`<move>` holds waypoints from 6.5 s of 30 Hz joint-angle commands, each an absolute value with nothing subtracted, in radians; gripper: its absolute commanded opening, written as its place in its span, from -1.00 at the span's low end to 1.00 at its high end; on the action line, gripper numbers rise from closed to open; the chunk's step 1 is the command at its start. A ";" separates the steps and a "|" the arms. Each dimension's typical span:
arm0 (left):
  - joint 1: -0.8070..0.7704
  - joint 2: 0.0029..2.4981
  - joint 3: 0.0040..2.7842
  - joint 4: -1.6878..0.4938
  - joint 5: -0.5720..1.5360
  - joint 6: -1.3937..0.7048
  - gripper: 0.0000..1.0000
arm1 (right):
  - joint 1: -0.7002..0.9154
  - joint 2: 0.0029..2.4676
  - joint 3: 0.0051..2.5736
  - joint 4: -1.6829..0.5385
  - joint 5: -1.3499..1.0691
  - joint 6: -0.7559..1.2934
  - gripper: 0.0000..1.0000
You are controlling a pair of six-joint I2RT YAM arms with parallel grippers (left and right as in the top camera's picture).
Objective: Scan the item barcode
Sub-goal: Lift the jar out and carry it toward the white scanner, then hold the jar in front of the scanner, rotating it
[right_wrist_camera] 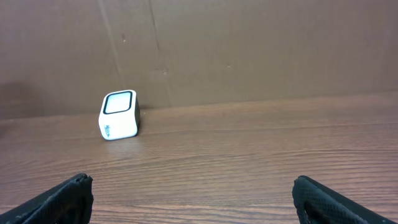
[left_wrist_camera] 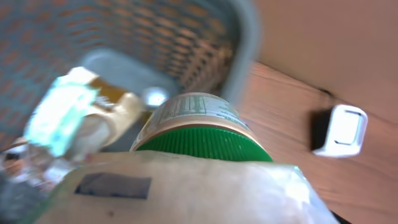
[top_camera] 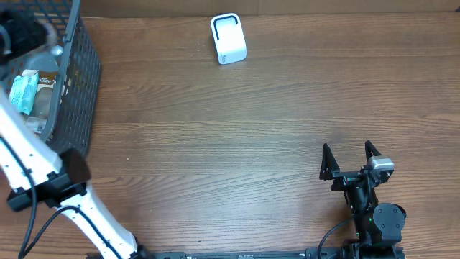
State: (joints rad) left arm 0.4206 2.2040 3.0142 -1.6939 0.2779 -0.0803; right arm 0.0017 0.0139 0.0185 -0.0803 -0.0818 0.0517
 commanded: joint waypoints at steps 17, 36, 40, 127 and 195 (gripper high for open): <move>-0.120 2.122 2.961 -1.689 0.294 -0.134 -0.70 | 0.006 0.003 0.008 -0.077 -0.088 0.052 1.00; -0.360 2.122 2.840 -1.689 0.461 -0.153 -0.78 | 0.006 0.003 0.008 -0.077 -0.088 0.052 1.00; -0.382 2.122 2.783 -1.689 0.459 -0.152 -0.66 | 0.006 0.003 0.008 -0.077 -0.088 0.052 1.00; -0.579 2.123 2.084 -1.343 0.051 -0.428 -0.89 | 0.006 0.003 0.008 -0.077 -0.088 0.052 1.00; -0.763 2.188 1.921 -1.115 -0.082 -0.589 -0.74 | 0.006 0.003 0.008 -0.076 -0.088 0.052 1.00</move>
State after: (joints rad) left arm -0.7471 2.1780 1.9381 -1.1210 -0.0650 -0.5629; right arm 0.0017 0.0139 0.0185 -0.0799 -0.0822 0.0521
